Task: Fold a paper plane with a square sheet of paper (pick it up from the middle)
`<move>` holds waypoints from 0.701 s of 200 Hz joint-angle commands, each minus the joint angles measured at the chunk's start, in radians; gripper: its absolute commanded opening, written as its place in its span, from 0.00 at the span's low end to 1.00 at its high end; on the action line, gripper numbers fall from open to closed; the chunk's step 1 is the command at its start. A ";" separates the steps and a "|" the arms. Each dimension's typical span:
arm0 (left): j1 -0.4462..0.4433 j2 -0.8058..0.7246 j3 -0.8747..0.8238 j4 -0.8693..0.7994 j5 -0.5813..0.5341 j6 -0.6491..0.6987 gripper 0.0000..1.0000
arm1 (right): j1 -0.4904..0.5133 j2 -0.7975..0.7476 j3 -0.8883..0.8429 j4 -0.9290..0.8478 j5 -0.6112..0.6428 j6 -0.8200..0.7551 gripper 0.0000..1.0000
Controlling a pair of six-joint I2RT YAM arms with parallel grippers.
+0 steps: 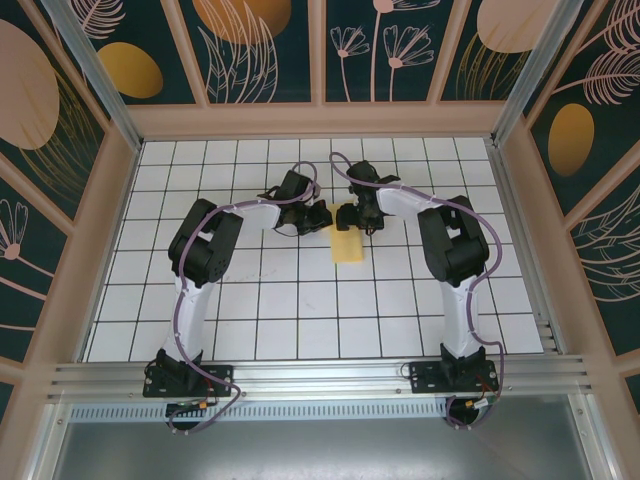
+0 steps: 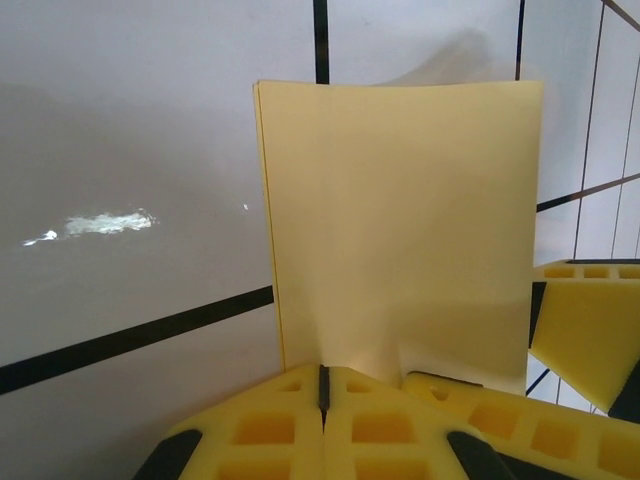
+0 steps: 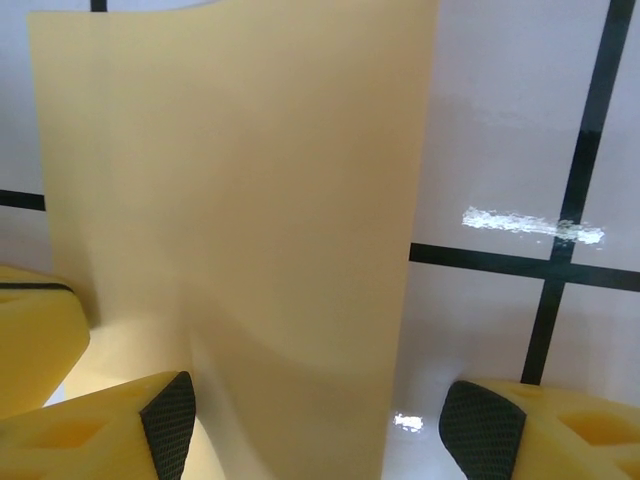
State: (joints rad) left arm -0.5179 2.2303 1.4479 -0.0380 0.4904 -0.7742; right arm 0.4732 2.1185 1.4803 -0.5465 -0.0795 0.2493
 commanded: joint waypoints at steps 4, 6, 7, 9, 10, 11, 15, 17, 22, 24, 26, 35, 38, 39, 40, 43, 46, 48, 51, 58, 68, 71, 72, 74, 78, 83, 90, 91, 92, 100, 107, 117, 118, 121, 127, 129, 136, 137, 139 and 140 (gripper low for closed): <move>0.002 0.080 -0.036 -0.165 -0.109 0.040 0.00 | -0.013 0.100 -0.086 0.023 -0.074 0.048 0.74; 0.002 0.082 -0.036 -0.165 -0.111 0.040 0.00 | -0.014 0.088 -0.087 0.025 -0.077 0.053 0.74; 0.002 0.082 -0.037 -0.166 -0.112 0.041 0.00 | -0.015 0.082 -0.087 0.027 -0.079 0.055 0.74; 0.002 0.084 -0.037 -0.166 -0.114 0.042 0.00 | -0.016 0.072 -0.086 0.031 -0.083 0.062 0.74; 0.002 0.085 -0.037 -0.167 -0.116 0.043 0.00 | -0.017 0.068 -0.088 0.033 -0.085 0.064 0.74; 0.002 0.086 -0.038 -0.168 -0.117 0.044 0.00 | -0.019 0.061 -0.088 0.034 -0.087 0.067 0.74; 0.002 0.089 -0.039 -0.171 -0.121 0.047 0.00 | -0.023 0.034 -0.091 0.043 -0.095 0.077 0.75; 0.002 0.090 -0.040 -0.172 -0.124 0.047 0.00 | -0.025 0.023 -0.092 0.048 -0.098 0.085 0.75; 0.002 0.092 -0.043 -0.175 -0.133 0.048 0.00 | -0.031 -0.011 -0.096 0.061 -0.108 0.098 0.75; 0.002 0.093 -0.045 -0.175 -0.136 0.048 0.00 | -0.033 -0.023 -0.098 0.066 -0.113 0.104 0.75; 0.002 0.094 -0.046 -0.176 -0.139 0.047 0.00 | -0.034 -0.033 -0.097 0.070 -0.117 0.107 0.75; 0.002 0.099 -0.053 -0.177 -0.152 0.048 0.00 | -0.045 -0.084 -0.097 0.083 -0.124 0.126 0.75; 0.003 0.100 -0.056 -0.178 -0.156 0.047 0.00 | -0.047 -0.096 -0.097 0.086 -0.124 0.130 0.75; 0.003 0.101 -0.056 -0.177 -0.158 0.048 0.00 | -0.048 -0.102 -0.097 0.087 -0.124 0.130 0.75; 0.003 0.101 -0.056 -0.178 -0.158 0.048 0.00 | -0.048 -0.106 -0.097 0.089 -0.124 0.131 0.76; 0.002 0.104 -0.059 -0.178 -0.160 0.047 0.00 | -0.050 -0.120 -0.097 0.091 -0.124 0.133 0.76; 0.002 0.105 -0.061 -0.178 -0.163 0.048 0.00 | -0.052 -0.132 -0.097 0.095 -0.126 0.134 0.76; 0.002 0.106 -0.062 -0.178 -0.164 0.047 0.00 | -0.053 -0.141 -0.098 0.096 -0.126 0.135 0.76; 0.002 0.108 -0.063 -0.178 -0.166 0.048 0.00 | -0.053 -0.152 -0.099 0.099 -0.126 0.136 0.76; 0.002 0.112 -0.066 -0.178 -0.170 0.047 0.00 | -0.058 -0.174 -0.103 0.106 -0.125 0.140 0.75; 0.002 0.114 -0.070 -0.178 -0.177 0.045 0.00 | -0.061 -0.201 -0.111 0.122 -0.141 0.142 0.73; 0.003 0.114 -0.070 -0.179 -0.180 0.044 0.00 | -0.063 -0.207 -0.116 0.129 -0.150 0.142 0.72; 0.003 0.113 -0.071 -0.179 -0.181 0.043 0.00 | -0.063 -0.210 -0.116 0.131 -0.154 0.142 0.72; 0.002 0.113 -0.072 -0.180 -0.183 0.043 0.00 | -0.065 -0.215 -0.119 0.135 -0.161 0.143 0.71; 0.002 0.113 -0.073 -0.181 -0.186 0.042 0.00 | -0.064 -0.224 -0.125 0.144 -0.173 0.145 0.69; 0.002 0.115 -0.073 -0.183 -0.191 0.041 0.00 | -0.065 -0.232 -0.131 0.157 -0.191 0.149 0.66; 0.002 0.115 -0.073 -0.187 -0.196 0.041 0.00 | -0.065 -0.245 -0.141 0.178 -0.217 0.150 0.60; 0.002 0.115 -0.073 -0.188 -0.197 0.041 0.00 | -0.065 -0.247 -0.143 0.183 -0.221 0.151 0.59; 0.003 0.115 -0.073 -0.188 -0.198 0.042 0.00 | -0.064 -0.248 -0.145 0.186 -0.224 0.151 0.58; 0.002 0.117 -0.075 -0.191 -0.203 0.041 0.00 | -0.065 -0.262 -0.159 0.217 -0.258 0.155 0.51; 0.002 0.117 -0.078 -0.192 -0.205 0.039 0.00 | -0.065 -0.263 -0.161 0.231 -0.284 0.155 0.44; 0.002 0.119 -0.079 -0.194 -0.208 0.038 0.00 | -0.065 -0.244 -0.149 0.228 -0.315 0.159 0.33; 0.002 0.119 -0.078 -0.194 -0.208 0.038 0.00 | -0.065 -0.241 -0.147 0.228 -0.318 0.159 0.32; 0.002 0.120 -0.078 -0.194 -0.207 0.037 0.00 | -0.065 -0.232 -0.141 0.222 -0.327 0.159 0.29; 0.003 0.123 -0.078 -0.195 -0.208 0.034 0.00 | -0.065 -0.210 -0.126 0.211 -0.347 0.160 0.24; 0.002 0.124 -0.077 -0.195 -0.209 0.035 0.00 | -0.065 -0.201 -0.123 0.208 -0.352 0.161 0.23; 0.002 0.127 -0.075 -0.198 -0.211 0.033 0.00 | -0.064 -0.173 -0.108 0.198 -0.372 0.163 0.17; 0.002 0.127 -0.075 -0.198 -0.212 0.033 0.00 | -0.065 -0.169 -0.107 0.197 -0.375 0.162 0.16; 0.003 0.127 -0.075 -0.198 -0.213 0.030 0.00 | -0.065 -0.161 -0.102 0.196 -0.381 0.162 0.15; 0.003 0.128 -0.075 -0.198 -0.213 0.031 0.00 | -0.065 -0.159 -0.101 0.195 -0.386 0.162 0.14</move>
State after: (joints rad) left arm -0.5232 2.2318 1.4437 -0.0380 0.4656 -0.7601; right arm 0.4072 1.8889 1.3441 -0.3523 -0.3511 0.4057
